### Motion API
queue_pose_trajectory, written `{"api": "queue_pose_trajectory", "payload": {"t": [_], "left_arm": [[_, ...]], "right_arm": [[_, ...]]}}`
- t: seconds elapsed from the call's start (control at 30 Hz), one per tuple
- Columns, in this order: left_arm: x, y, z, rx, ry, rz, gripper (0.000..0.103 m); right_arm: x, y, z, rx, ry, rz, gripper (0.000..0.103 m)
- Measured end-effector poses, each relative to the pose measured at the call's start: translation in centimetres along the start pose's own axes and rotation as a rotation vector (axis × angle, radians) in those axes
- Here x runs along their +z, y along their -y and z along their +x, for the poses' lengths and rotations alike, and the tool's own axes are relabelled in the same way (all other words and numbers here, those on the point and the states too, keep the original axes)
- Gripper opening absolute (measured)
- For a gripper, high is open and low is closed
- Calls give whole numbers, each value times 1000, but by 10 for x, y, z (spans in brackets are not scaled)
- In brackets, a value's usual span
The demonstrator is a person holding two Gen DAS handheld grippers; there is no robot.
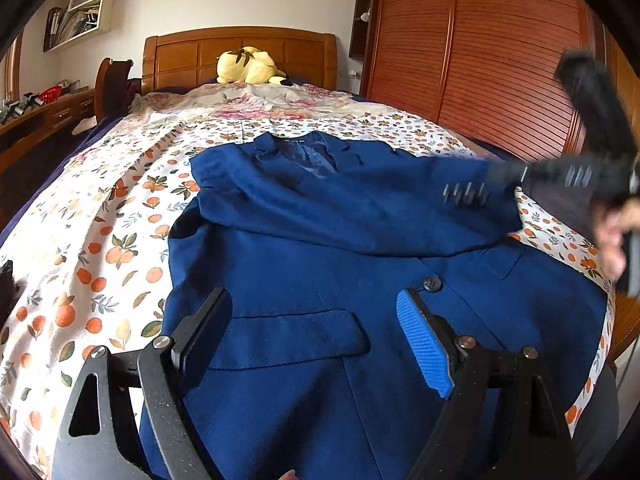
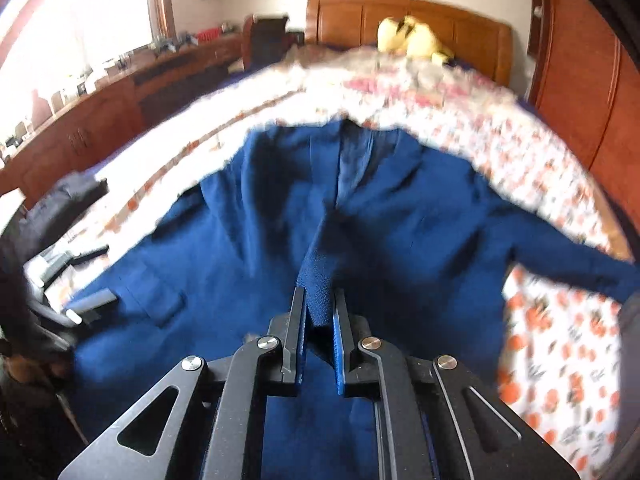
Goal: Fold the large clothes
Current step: 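Grasp the other sleeve with the right gripper and lay it across the jacket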
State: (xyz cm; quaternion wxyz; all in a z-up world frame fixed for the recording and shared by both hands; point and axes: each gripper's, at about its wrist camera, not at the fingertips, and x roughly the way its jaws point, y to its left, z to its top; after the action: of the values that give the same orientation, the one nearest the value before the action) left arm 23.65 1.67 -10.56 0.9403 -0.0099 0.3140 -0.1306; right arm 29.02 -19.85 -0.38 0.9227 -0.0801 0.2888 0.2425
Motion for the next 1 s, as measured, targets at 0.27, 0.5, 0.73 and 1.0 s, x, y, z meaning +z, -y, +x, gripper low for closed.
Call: {"api": "queue_pose_trajectory", "payload": {"t": [0.27, 0.5, 0.73, 1.0], "left_arm": [[-1, 2, -1, 6, 1, 7, 85], [-1, 3, 0, 8, -4, 8, 85], [-1, 6, 2, 0, -14, 14, 85], [0, 7, 3, -7, -6, 13, 85]], "right_arm": [[30, 51, -27, -220, 13, 62, 10], [-10, 118, 39, -293, -198, 174, 11], [-26, 152, 56, -384, -208, 198, 35], [-45, 181, 79, -365, -139, 277, 45]]}}
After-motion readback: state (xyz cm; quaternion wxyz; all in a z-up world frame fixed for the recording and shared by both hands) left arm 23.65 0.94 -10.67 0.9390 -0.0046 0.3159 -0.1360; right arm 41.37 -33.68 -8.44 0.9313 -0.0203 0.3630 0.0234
